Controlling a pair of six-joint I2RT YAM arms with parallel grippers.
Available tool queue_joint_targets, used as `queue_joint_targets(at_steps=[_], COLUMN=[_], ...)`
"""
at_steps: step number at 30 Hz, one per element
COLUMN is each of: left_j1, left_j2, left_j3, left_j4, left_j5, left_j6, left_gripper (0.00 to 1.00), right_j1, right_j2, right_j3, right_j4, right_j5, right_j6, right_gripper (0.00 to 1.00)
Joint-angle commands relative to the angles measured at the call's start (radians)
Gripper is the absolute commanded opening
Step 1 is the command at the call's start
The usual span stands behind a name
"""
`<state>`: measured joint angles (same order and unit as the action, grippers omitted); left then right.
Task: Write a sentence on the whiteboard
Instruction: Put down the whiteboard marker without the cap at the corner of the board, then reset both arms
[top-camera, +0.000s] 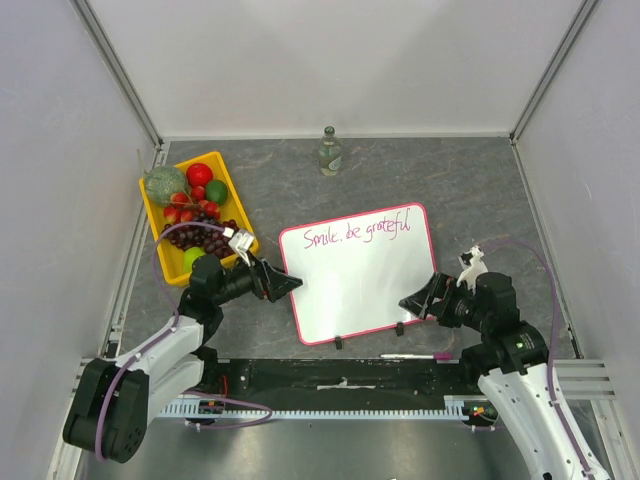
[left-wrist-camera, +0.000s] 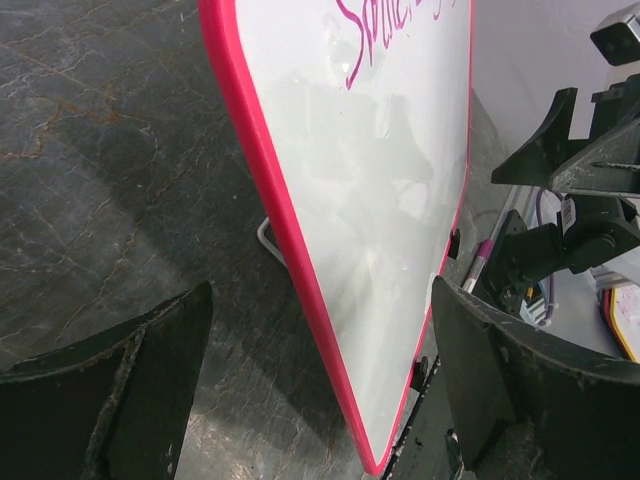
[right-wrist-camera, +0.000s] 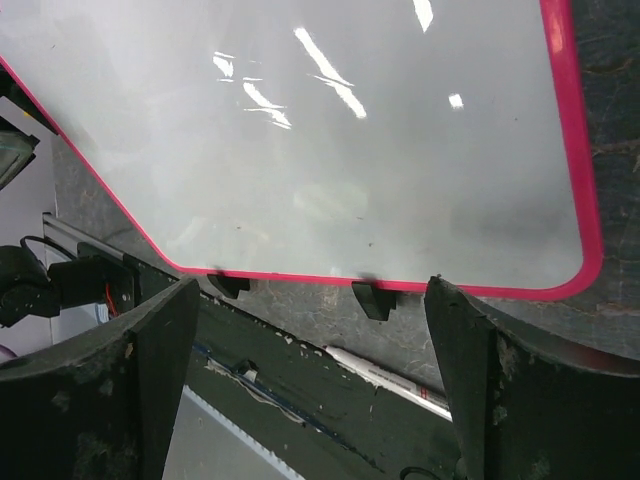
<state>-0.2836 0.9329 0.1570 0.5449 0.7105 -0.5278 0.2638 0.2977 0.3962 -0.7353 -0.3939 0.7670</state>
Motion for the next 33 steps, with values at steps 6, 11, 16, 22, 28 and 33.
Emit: queue_joint_targets(at_steps=[6, 11, 16, 22, 28, 33], left_j1=[-0.005, -0.003, -0.003, -0.002, -0.003, -0.003], left_j2=[-0.06, -0.134, -0.233, -0.364, -0.433, -0.476], left_j3=[0.01, -0.002, -0.001, 0.003, 0.045, 0.067], left_j4=[-0.075, -0.121, -0.22, -0.348, -0.459, -0.539], left_j5=[-0.115, -0.195, -0.324, -0.52, -0.618, -0.695], left_j6=[0.025, 0.02, 0.035, 0.023, 0.003, -0.024], left_gripper=[0.95, 0.95, 0.96, 0.96, 0.96, 0.96], right_j1=[-0.001, -0.001, -0.003, -0.003, -0.003, -0.001], right_j2=[0.115, 0.165, 0.221, 0.277, 0.301, 0.305], right_j3=[0.085, 0.148, 0.23, 0.268, 0.283, 0.293], right_j4=[0.143, 0.183, 0.191, 0.211, 0.232, 0.293], right_j5=[0.105, 0.156, 0.225, 0.308, 0.456, 0.559], right_j6=[-0.116, -0.169, -0.238, -0.288, -0.308, -0.348], right_gripper=[0.98, 0.98, 0.98, 0.98, 0.98, 0.98])
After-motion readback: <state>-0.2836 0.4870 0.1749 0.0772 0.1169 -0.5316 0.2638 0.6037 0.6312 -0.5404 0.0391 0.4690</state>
